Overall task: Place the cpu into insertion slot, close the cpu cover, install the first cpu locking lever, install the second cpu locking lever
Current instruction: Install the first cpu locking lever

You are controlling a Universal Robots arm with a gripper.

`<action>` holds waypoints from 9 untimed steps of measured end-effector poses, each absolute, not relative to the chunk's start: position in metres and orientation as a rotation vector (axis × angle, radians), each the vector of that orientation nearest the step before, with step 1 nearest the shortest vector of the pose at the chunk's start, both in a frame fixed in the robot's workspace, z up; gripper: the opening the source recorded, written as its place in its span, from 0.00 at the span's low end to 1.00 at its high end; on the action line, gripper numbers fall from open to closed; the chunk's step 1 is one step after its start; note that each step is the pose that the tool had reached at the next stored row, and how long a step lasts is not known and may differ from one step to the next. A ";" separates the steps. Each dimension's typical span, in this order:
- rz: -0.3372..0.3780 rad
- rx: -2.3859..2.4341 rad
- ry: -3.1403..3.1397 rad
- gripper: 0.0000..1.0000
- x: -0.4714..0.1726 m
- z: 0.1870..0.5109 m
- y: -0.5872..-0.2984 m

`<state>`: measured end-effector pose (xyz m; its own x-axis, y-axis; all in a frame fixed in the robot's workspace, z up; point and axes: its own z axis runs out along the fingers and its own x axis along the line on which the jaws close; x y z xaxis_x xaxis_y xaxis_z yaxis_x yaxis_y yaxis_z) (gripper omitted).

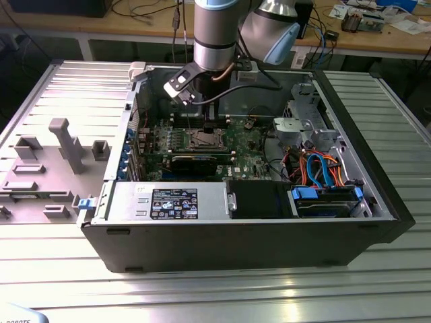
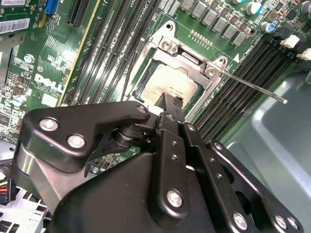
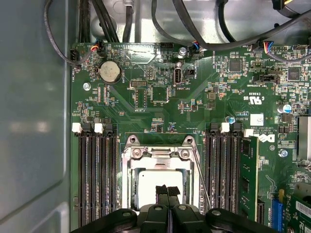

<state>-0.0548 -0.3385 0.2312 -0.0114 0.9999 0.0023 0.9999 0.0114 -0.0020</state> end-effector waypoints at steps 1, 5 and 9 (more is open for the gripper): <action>-0.001 -2.207 -2.232 0.11 -0.055 0.232 -0.338; -0.001 -2.207 -2.232 0.11 -0.055 0.236 -0.338; -0.001 -2.207 -2.232 0.11 -0.055 0.242 -0.338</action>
